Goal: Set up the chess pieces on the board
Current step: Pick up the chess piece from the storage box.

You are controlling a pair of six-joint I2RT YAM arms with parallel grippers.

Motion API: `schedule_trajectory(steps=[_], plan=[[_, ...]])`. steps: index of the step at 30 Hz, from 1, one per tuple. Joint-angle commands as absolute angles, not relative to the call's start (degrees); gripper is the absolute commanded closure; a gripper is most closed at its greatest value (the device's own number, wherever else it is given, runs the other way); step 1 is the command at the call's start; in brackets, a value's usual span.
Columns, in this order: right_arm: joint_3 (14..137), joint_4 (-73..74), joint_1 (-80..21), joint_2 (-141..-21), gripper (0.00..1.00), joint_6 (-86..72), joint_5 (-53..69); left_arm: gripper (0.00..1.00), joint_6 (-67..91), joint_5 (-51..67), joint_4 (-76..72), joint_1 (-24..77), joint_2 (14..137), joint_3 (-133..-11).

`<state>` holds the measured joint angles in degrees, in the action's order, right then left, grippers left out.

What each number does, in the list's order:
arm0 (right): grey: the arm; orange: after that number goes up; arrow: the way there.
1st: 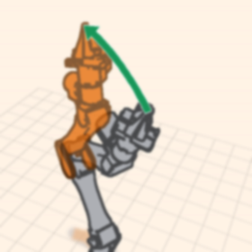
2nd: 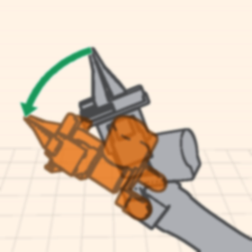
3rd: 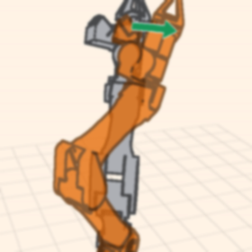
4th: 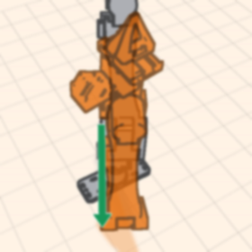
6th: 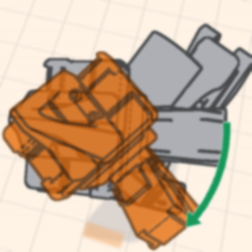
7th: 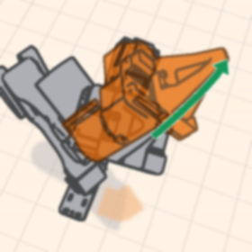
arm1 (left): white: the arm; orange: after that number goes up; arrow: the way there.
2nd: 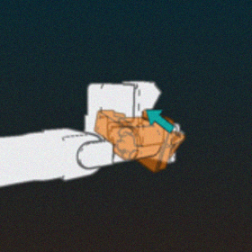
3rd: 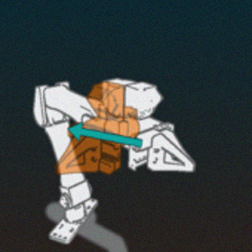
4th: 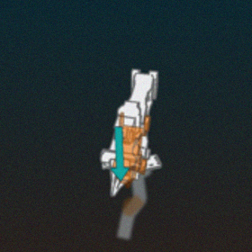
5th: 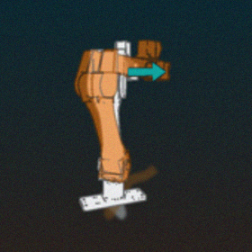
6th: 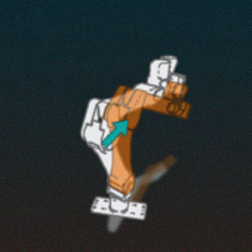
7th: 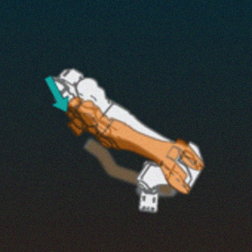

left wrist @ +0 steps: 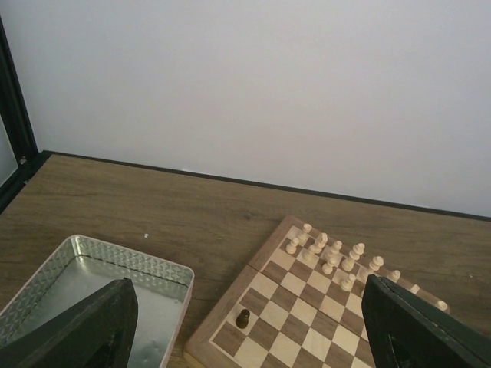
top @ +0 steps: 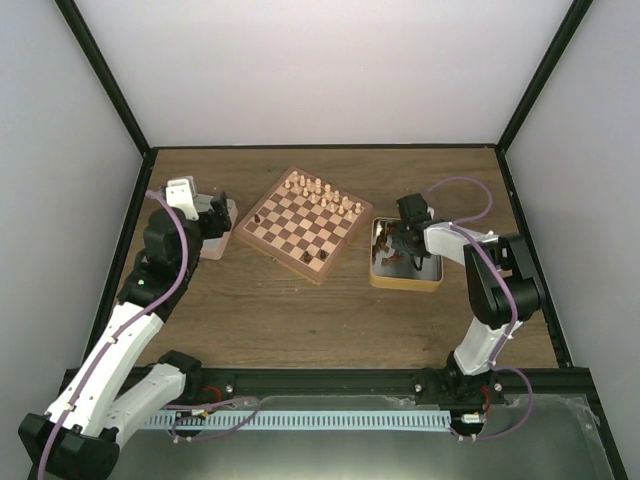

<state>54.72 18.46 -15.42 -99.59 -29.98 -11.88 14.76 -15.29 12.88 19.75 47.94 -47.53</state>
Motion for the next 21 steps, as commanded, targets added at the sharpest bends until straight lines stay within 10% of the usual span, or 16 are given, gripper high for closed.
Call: schedule_trajectory(steps=[1,21], plan=[[56.3,16.9,-14.9,-100.5,0.83,-27.8,-12.1,0.18,15.6,-12.4,11.5,19.5,48.4,-47.2],[56.9,12.8,-14.9,-102.3,0.73,-19.3,-10.5,0.18,17.6,-8.9,10.6,19.5,50.1,-46.7]])
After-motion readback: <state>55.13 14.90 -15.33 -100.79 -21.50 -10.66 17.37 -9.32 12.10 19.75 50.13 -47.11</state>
